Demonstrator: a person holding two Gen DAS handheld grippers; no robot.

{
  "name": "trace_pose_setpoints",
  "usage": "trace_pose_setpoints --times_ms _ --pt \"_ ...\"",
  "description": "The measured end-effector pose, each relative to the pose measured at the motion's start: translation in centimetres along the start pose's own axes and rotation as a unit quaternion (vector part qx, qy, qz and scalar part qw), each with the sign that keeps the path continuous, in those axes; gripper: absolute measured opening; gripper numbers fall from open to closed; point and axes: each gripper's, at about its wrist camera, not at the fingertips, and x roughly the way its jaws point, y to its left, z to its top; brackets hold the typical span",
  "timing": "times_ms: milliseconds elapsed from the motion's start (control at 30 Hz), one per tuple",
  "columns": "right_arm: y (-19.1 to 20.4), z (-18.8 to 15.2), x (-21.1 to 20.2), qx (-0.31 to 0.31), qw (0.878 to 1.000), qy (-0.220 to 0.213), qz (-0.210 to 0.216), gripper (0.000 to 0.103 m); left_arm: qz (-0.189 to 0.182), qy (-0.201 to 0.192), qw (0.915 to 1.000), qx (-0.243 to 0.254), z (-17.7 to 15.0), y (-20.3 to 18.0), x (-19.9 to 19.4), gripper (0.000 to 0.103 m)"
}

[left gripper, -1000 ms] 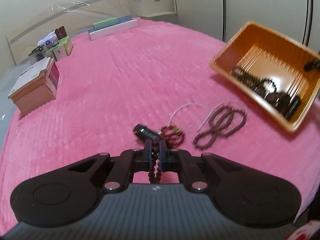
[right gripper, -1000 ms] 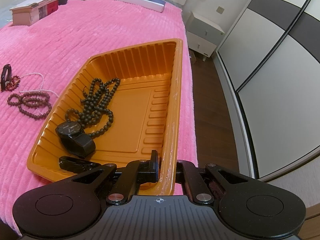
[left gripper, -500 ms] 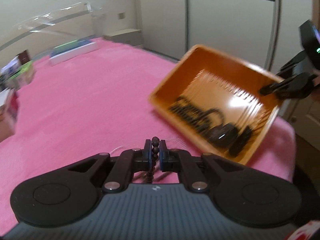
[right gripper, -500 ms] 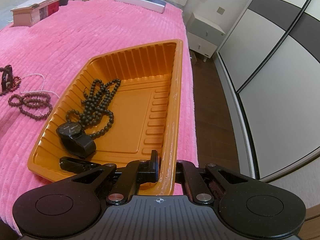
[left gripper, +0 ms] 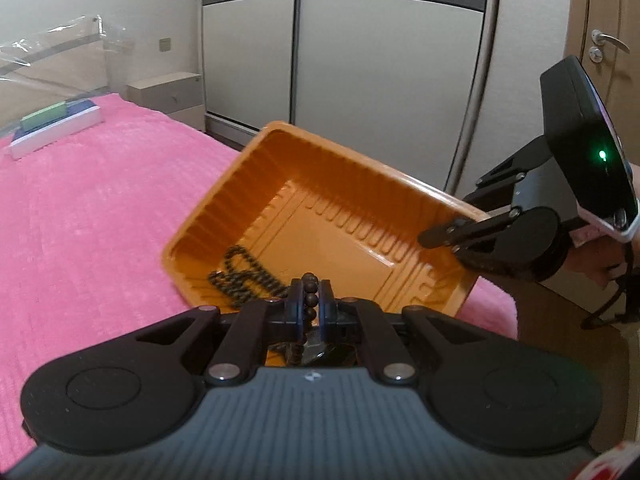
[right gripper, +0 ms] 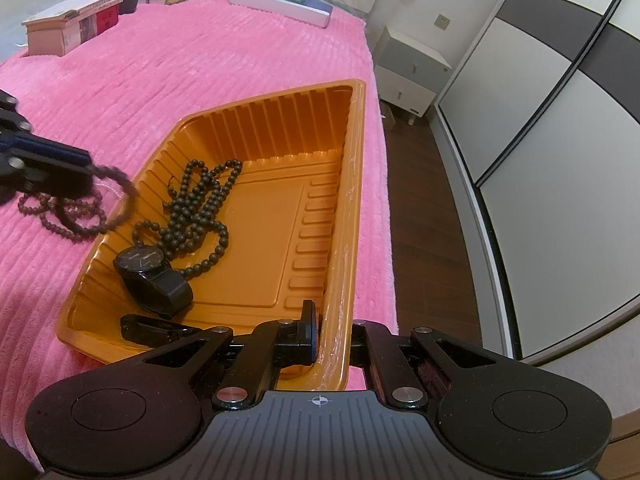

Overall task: Organize jewelry
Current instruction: 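Carry the bead bracelet into the orange tray and open the left gripper, then grasp the black wristwatch on the bed with the left gripper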

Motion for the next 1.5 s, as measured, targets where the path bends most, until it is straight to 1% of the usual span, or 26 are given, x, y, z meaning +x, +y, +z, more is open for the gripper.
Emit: trace_pose_setpoints --times_ms 333,400,467,567,600,667,800,867,967,1100,1200,1367,1433,1500 --pt "-0.2 -0.1 0.0 0.001 1.0 -0.001 0.001 0.005 -0.02 -0.001 0.9998 -0.001 1.0 -1.5 2.1 0.006" --pt "-0.2 0.0 -0.1 0.001 1.0 -0.001 0.001 0.005 -0.025 -0.004 0.9997 0.0 1.2 -1.8 2.2 0.008" --pt "-0.2 -0.1 -0.1 0.001 1.0 -0.002 0.001 0.005 -0.026 -0.006 0.9996 -0.002 1.1 -1.8 2.1 0.022" --pt "-0.1 -0.1 -0.1 0.001 1.0 -0.002 0.001 0.005 -0.015 -0.006 0.9999 -0.005 0.6 -1.2 1.5 0.023" --pt "-0.1 -0.1 -0.1 0.001 1.0 -0.002 0.001 0.005 -0.009 -0.006 0.9999 -0.009 0.3 -0.8 1.2 0.024" --pt "-0.2 -0.1 -0.1 0.002 1.0 -0.003 0.001 0.005 0.007 -0.007 0.9998 -0.019 -0.4 0.1 0.4 0.029" --pt "-0.2 -0.2 -0.2 0.003 1.0 -0.003 0.002 0.005 0.044 -0.007 0.9982 -0.041 -2.6 2.0 -1.3 0.031" --pt "-0.2 -0.2 -0.2 0.003 1.0 -0.003 0.002 0.005 0.065 -0.004 0.9965 -0.053 -3.9 2.9 -2.2 0.036" --pt "-0.3 -0.2 -0.2 0.006 1.0 -0.002 0.004 0.005 0.098 0.004 0.9923 -0.076 -6.1 4.4 -3.6 0.037" --pt "-0.3 -0.2 -0.2 0.004 1.0 -0.002 0.003 0.005 0.142 0.013 0.984 -0.107 -9.1 6.3 -5.4 0.039" --pt "-0.3 -0.1 -0.1 0.003 1.0 -0.001 0.002 0.005 0.164 0.026 0.9782 -0.124 -11.3 7.5 -6.0 0.039" --pt "-0.3 -0.1 -0.1 0.001 1.0 0.0 0.001 0.005 0.203 0.029 0.9682 -0.143 -13.5 9.1 -6.8 0.039" --pt "-0.1 -0.1 -0.1 0.0 1.0 0.001 0.0 0.005 0.224 0.028 0.9613 -0.157 -14.0 9.7 -6.6 0.039" --pt "-0.1 -0.1 -0.1 -0.001 1.0 0.001 -0.001 0.005 0.246 0.025 0.9524 -0.177 -14.5 10.9 -6.6 0.039"
